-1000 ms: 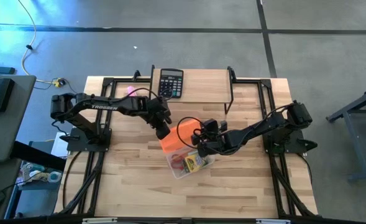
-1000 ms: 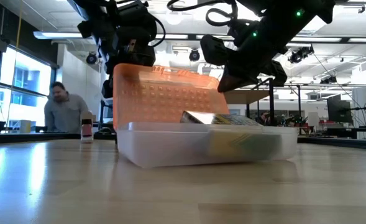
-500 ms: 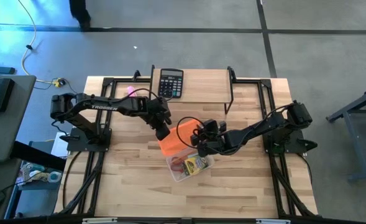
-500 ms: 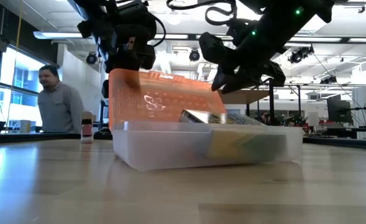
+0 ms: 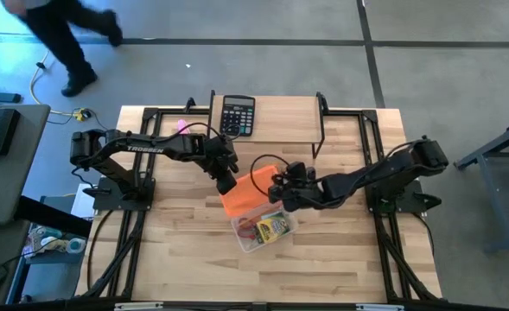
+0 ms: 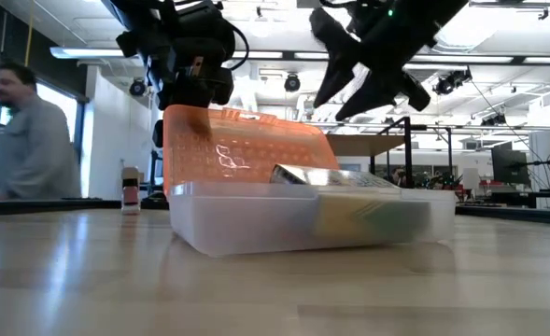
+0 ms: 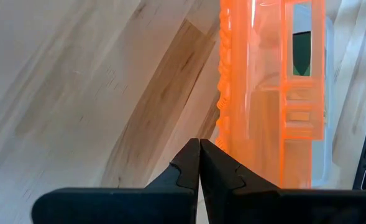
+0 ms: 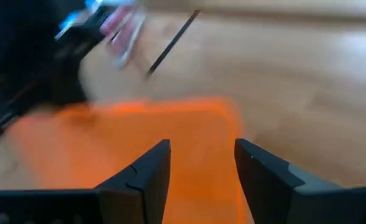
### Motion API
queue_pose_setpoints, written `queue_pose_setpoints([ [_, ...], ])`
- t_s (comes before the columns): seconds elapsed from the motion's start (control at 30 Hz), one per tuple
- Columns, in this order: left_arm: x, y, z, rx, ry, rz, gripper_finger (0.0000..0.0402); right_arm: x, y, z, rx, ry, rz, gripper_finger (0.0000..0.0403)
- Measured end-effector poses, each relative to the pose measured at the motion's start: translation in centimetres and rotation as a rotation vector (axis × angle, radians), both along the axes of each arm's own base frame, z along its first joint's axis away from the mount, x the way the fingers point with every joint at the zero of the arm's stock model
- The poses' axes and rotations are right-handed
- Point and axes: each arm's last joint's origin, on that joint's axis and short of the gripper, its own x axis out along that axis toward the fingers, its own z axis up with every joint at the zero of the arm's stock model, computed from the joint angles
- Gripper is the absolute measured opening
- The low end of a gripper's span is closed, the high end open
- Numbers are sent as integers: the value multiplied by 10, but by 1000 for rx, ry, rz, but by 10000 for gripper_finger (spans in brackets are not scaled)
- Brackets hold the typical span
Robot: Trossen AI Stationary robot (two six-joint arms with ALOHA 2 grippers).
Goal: Pack school essentials
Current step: Close the orange supply box
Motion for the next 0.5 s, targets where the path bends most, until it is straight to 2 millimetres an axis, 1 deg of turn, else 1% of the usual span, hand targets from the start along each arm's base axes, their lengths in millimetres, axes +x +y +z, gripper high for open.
queue_pose_setpoints([
  [0.1,0,0,0,0,1,0,0,-3,8,8,194,11,171,170],
  [0.17,0,0,0,1,0,-1,0,-5,18,10,311,23,286,170],
  [0.23,0,0,0,6,-2,-8,0,-8,31,11,405,25,362,170],
  [0.4,0,0,0,7,-1,-9,0,-17,64,10,545,38,477,170],
  [0.5,0,0,0,12,-2,-17,0,-25,79,9,567,69,517,169],
])
